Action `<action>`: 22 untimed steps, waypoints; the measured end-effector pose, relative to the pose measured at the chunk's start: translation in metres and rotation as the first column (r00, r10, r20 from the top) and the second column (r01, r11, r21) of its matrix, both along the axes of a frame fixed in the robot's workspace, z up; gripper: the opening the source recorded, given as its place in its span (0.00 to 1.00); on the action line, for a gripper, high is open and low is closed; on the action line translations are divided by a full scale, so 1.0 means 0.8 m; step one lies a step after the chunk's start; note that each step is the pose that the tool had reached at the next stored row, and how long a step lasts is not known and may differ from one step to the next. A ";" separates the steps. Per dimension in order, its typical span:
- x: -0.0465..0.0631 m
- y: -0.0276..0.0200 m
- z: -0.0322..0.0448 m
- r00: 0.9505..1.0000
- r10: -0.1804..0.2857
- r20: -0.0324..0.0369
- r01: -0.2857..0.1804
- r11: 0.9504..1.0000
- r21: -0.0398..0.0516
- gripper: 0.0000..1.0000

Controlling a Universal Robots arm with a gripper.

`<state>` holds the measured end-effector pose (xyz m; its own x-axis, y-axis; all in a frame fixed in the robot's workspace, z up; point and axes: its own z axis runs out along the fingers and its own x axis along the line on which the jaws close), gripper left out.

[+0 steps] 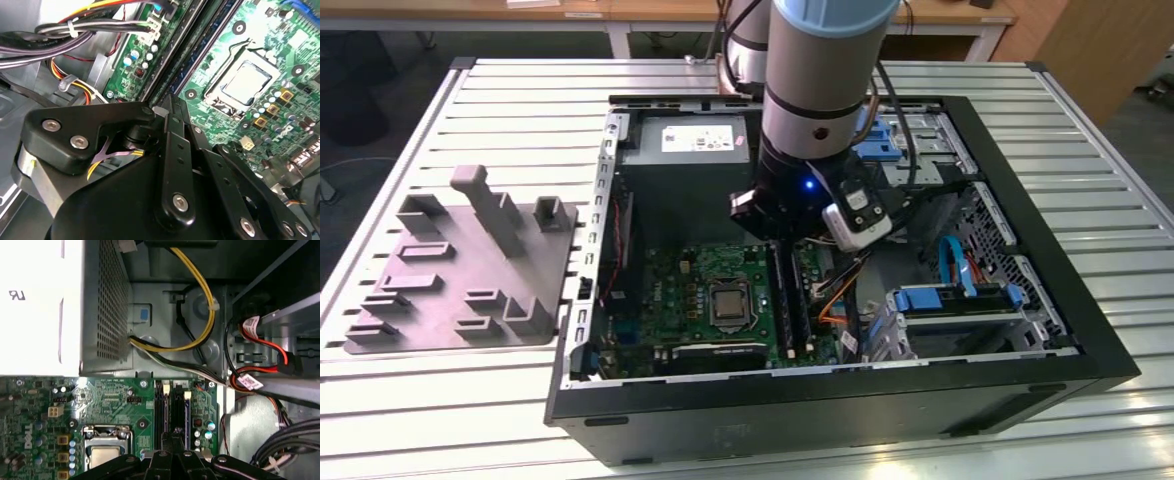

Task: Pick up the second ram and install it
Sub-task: 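Press down the second ram until it locks into place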

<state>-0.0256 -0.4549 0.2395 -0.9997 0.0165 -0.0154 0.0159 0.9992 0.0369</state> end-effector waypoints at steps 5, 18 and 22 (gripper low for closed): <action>0.000 0.0006 -0.0004 1.000 0.000 0.000 0.000 1.000 0.000 0.10; 0.000 0.0134 -0.0080 1.000 0.000 0.000 0.000 1.000 0.000 0.10; 0.000 0.0160 -0.0118 1.000 0.000 0.000 0.000 1.000 0.000 0.10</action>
<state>-0.0255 -0.4420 0.2301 -0.9997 0.0166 -0.0153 0.0160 0.9992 0.0368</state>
